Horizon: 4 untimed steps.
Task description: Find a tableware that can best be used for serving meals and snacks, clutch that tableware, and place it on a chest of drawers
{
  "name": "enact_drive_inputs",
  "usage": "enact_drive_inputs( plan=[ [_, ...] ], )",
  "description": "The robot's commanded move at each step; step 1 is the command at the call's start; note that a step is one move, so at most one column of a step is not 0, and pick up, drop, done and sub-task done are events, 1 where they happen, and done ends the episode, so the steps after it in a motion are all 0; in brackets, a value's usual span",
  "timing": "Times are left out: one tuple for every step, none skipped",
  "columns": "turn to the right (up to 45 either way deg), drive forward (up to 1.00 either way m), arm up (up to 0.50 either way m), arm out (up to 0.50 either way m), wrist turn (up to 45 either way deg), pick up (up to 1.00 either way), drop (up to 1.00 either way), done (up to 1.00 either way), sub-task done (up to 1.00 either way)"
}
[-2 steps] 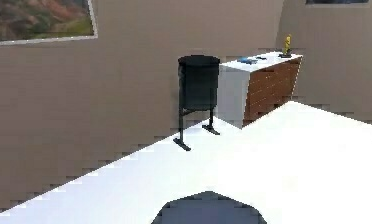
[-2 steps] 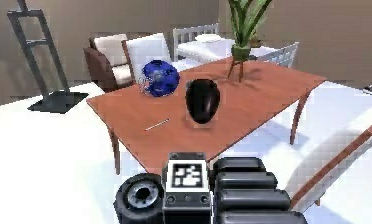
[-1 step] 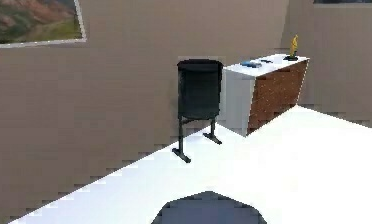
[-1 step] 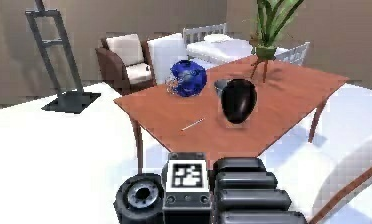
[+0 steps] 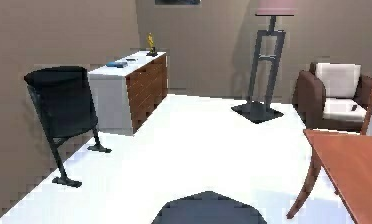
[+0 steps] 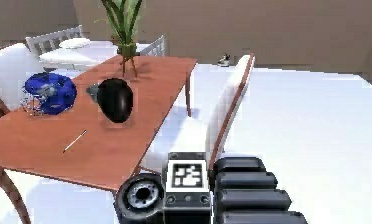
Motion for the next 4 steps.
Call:
enact_drive_inputs(
  plan=[
    [0.0,1.00,0.00,0.00,0.0,0.00,0.00,0.00,0.00],
    [0.0,1.00,0.00,0.00,0.0,0.00,0.00,0.00,0.00],
    [6.0,0.00,0.00,0.00,0.0,0.00,0.00,0.00,0.00],
    [0.0,0.70,0.00,0.00,0.0,0.00,0.00,0.00,0.00]
  ],
)
